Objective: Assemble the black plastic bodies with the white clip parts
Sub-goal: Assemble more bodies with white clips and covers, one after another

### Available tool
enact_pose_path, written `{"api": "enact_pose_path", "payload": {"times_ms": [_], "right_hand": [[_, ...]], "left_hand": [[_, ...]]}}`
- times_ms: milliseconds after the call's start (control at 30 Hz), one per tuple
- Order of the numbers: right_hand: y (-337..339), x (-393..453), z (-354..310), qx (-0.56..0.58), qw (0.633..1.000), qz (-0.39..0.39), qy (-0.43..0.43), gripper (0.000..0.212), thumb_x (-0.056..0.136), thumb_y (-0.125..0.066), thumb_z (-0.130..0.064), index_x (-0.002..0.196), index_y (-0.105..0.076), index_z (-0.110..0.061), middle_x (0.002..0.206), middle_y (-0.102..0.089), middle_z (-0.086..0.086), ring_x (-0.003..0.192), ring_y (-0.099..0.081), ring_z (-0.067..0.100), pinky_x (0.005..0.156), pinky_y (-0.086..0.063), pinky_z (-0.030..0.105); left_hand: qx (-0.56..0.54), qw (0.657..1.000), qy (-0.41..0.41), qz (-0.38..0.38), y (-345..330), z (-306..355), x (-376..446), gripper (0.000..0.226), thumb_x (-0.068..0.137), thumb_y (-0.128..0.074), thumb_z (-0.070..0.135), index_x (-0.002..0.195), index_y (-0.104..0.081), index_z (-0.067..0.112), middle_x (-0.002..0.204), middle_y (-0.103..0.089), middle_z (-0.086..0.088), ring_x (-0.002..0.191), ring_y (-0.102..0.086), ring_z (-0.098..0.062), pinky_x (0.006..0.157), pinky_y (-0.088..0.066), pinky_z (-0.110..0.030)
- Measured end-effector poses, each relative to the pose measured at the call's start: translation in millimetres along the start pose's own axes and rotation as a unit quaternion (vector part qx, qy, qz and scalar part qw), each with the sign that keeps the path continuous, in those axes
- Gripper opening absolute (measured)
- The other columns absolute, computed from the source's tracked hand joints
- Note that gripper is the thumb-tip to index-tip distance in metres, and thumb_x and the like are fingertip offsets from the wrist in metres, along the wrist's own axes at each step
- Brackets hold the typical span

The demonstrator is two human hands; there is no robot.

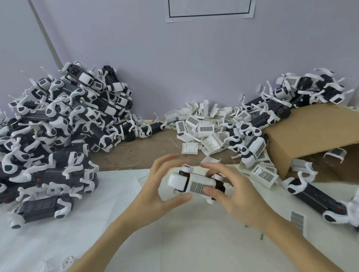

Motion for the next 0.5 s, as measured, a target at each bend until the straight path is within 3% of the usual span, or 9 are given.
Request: {"api": "enact_pose_path", "payload": {"times_ms": [100, 200, 333, 400, 433, 500], "right_hand": [[3, 0, -17, -0.087, 0.990, 0.053, 0.101, 0.041, 0.085, -0.084, -0.024, 0.124, -0.073, -0.021, 0.117, -0.064, -0.019, 0.128, -0.051, 0.013, 0.108, -0.039, 0.021], [-1, -1, -23, -0.129, 0.982, 0.062, 0.124, 0.036, 0.084, -0.084, -0.026, 0.118, -0.075, -0.020, 0.112, -0.065, -0.016, 0.129, -0.050, 0.013, 0.107, -0.037, 0.017], [-3, -1, -20, -0.126, 0.985, 0.061, 0.097, 0.034, 0.084, -0.086, -0.020, 0.116, -0.076, -0.023, 0.108, -0.062, -0.026, 0.117, -0.053, 0.014, 0.101, -0.039, 0.017], [-5, -1, -13, -0.093, 0.993, 0.034, 0.058, 0.029, 0.090, -0.081, -0.023, 0.117, -0.073, -0.030, 0.111, -0.065, -0.024, 0.117, -0.054, 0.011, 0.101, -0.041, 0.021], [-6, -1, -8, -0.058, 0.998, 0.016, 0.027, 0.024, 0.094, -0.077, -0.027, 0.117, -0.072, -0.033, 0.112, -0.067, -0.020, 0.117, -0.057, 0.012, 0.100, -0.044, 0.024], [-7, -1, 1, 0.060, 0.997, -0.013, -0.049, 0.018, 0.096, -0.065, -0.037, 0.114, -0.071, -0.036, 0.107, -0.070, -0.010, 0.109, -0.064, 0.012, 0.090, -0.052, 0.023]], "left_hand": [[-0.061, 0.994, 0.068, 0.059, -3, -10, -3, 0.059, 0.093, -0.080, 0.039, 0.145, -0.051, 0.036, 0.128, -0.068, 0.015, 0.128, -0.062, -0.012, 0.107, -0.045, -0.025], [-0.049, 0.994, 0.041, 0.085, -9, -6, -4, 0.040, 0.101, -0.071, 0.030, 0.138, -0.058, 0.028, 0.122, -0.072, 0.013, 0.119, -0.067, -0.018, 0.099, -0.051, -0.026], [-0.022, 0.992, 0.025, 0.118, -10, 3, -6, 0.030, 0.101, -0.066, 0.028, 0.131, -0.062, 0.030, 0.123, -0.072, 0.016, 0.115, -0.068, -0.018, 0.098, -0.053, -0.034], [-0.028, 0.992, 0.046, 0.115, -7, 5, -4, 0.026, 0.102, -0.067, 0.035, 0.128, -0.064, 0.036, 0.114, -0.074, 0.015, 0.104, -0.070, -0.017, 0.091, -0.057, -0.039], [-0.022, 0.992, 0.051, 0.110, -6, 6, -4, 0.026, 0.102, -0.067, 0.041, 0.127, -0.063, 0.039, 0.110, -0.073, 0.016, 0.100, -0.070, -0.014, 0.088, -0.057, -0.040], [0.050, 0.993, 0.024, 0.101, -4, 13, -4, 0.036, 0.096, -0.068, 0.055, 0.129, -0.059, 0.045, 0.115, -0.065, 0.020, 0.112, -0.061, -0.007, 0.096, -0.048, -0.035]]}}
Point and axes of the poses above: each hand's wrist, its own x-axis towards the middle knuckle, its own y-axis out of the back of the hand, z = x × y, the point moved 7 cm from there along x, towards the middle knuckle
